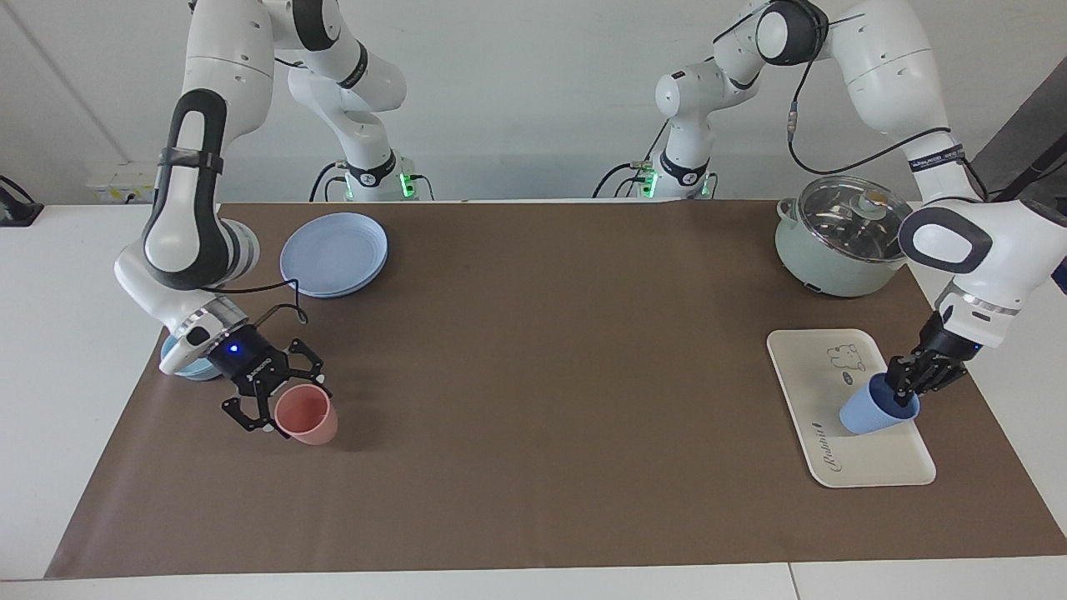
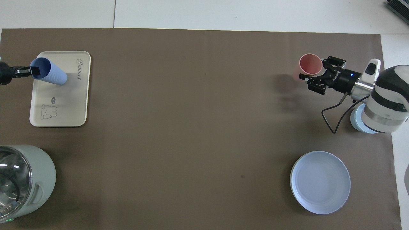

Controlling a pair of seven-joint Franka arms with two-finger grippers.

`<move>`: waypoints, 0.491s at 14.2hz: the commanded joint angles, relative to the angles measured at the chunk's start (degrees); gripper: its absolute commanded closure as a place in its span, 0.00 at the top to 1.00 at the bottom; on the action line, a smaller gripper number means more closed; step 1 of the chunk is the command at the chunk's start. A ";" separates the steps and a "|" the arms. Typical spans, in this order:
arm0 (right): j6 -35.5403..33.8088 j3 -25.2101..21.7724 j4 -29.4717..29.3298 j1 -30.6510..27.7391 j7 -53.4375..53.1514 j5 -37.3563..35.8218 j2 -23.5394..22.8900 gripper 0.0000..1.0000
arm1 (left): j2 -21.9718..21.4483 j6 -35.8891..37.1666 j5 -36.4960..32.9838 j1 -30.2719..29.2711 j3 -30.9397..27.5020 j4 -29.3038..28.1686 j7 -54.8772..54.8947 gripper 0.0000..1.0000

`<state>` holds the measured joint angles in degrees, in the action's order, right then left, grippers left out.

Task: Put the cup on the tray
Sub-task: 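Lower the blue cup onto the tray and open the left gripper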

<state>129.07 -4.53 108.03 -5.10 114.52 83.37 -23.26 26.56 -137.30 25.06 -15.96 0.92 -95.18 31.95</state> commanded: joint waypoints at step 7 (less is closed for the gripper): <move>-2.95 0.66 9.13 -2.02 11.42 5.22 2.96 0.00 | -1.42 11.48 -4.55 2.94 0.49 8.85 -3.00 0.81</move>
<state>126.89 -4.49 114.55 -6.28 123.82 86.75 -22.67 26.05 -132.29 23.92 -14.95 2.02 -90.32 31.95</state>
